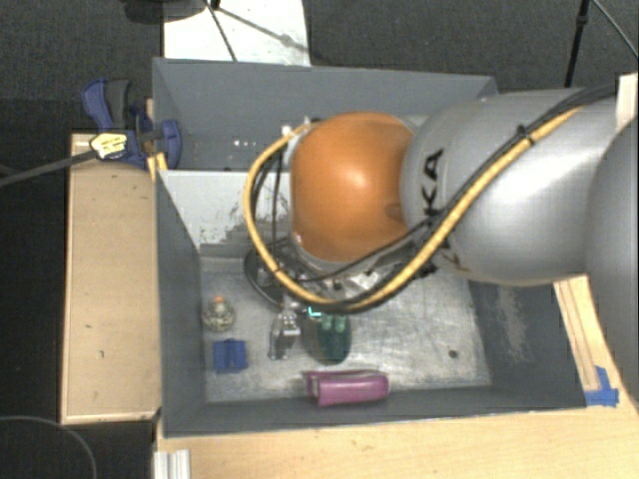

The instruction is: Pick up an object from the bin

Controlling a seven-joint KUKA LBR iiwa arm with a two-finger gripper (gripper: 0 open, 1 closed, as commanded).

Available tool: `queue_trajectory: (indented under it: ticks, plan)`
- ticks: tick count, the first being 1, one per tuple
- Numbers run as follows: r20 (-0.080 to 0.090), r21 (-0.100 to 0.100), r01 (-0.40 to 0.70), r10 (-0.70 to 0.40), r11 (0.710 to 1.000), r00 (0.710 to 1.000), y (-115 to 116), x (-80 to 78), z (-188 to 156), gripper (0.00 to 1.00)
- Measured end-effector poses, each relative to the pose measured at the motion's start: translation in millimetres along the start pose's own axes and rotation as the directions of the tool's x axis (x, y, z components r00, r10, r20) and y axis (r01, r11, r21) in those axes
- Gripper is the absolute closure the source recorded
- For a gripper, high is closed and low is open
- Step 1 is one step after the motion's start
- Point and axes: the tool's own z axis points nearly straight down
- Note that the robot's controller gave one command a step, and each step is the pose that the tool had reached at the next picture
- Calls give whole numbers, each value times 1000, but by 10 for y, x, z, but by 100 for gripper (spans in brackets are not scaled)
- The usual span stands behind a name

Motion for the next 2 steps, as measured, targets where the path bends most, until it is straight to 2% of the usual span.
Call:
queue_trajectory:
  ticks: [1,2]
  plan:
    - [18,3,308,-308,951,951,120,-188,1347,0]
    - [-1,31,469,-469,883,883,304,34,1333,0]
